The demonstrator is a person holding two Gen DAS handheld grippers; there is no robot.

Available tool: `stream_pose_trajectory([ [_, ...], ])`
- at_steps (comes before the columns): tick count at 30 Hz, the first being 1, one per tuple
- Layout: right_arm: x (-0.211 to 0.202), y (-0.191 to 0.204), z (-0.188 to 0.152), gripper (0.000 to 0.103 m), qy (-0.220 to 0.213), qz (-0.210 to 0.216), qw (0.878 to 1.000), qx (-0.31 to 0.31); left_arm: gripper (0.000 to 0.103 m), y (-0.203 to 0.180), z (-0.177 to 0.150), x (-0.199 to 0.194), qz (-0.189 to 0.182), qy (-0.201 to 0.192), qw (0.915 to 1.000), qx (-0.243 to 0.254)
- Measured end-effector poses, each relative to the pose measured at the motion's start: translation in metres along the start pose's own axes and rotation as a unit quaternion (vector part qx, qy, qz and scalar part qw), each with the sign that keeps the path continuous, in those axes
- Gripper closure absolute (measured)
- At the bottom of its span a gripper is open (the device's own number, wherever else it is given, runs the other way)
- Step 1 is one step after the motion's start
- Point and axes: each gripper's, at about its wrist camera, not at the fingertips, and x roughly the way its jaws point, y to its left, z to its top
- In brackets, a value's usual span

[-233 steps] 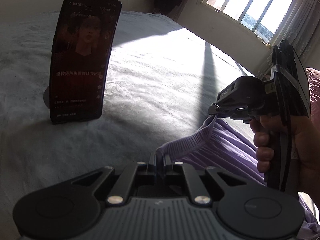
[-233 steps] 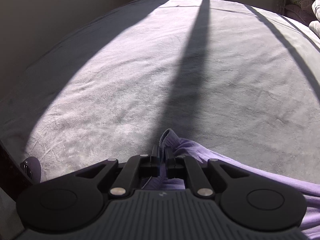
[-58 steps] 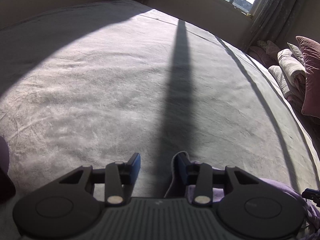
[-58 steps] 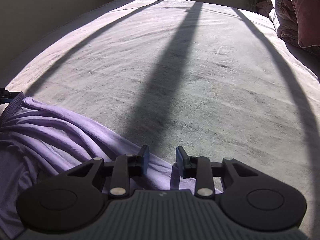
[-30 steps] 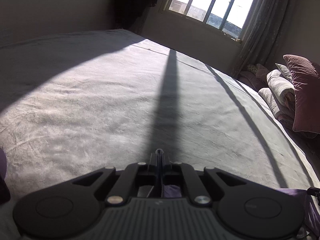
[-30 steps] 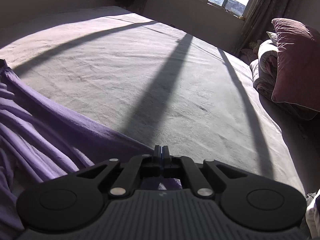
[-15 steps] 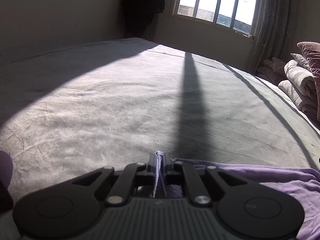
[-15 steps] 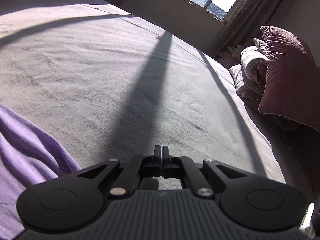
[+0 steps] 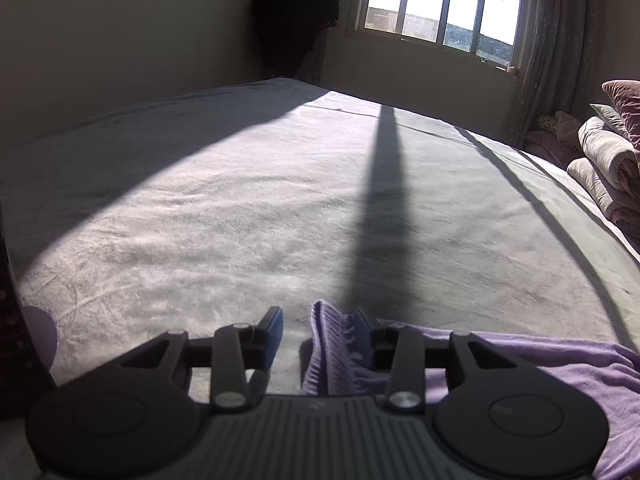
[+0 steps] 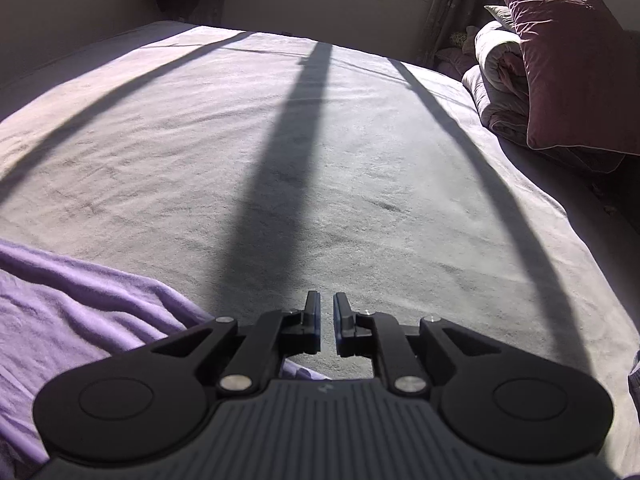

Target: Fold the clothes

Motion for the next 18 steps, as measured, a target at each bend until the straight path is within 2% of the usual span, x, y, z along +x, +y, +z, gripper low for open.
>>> stream_pose_trajectory([
  [2, -0.012, -0.015, -0.003, 0.088, 0.011, 0.015, 1.000, 0.023, 0.050, -0.006, 0.002, -0.009, -0.011, 0.018, 0.9998, 0.000],
  [4, -0.023, -0.027, -0.007, 0.074, 0.014, 0.022, 0.999, 0.037, 0.043, -0.014, 0.003, -0.019, -0.015, 0.027, 0.9995, 0.003],
  [5, -0.029, -0.032, -0.010, 0.061, 0.013, 0.023, 0.999, 0.040, 0.041, -0.020, 0.002, -0.025, -0.016, 0.033, 0.9993, 0.004],
  [10, -0.051, -0.058, -0.030, 0.059, 0.018, 0.020, 0.998, 0.056, 0.029, -0.045, -0.003, -0.048, -0.048, 0.069, 0.9964, -0.003],
  [18, -0.085, -0.099, -0.064, 0.059, 0.029, 0.013, 0.996, 0.081, 0.026, -0.097, -0.030, -0.081, -0.111, 0.098, 0.9889, 0.019],
])
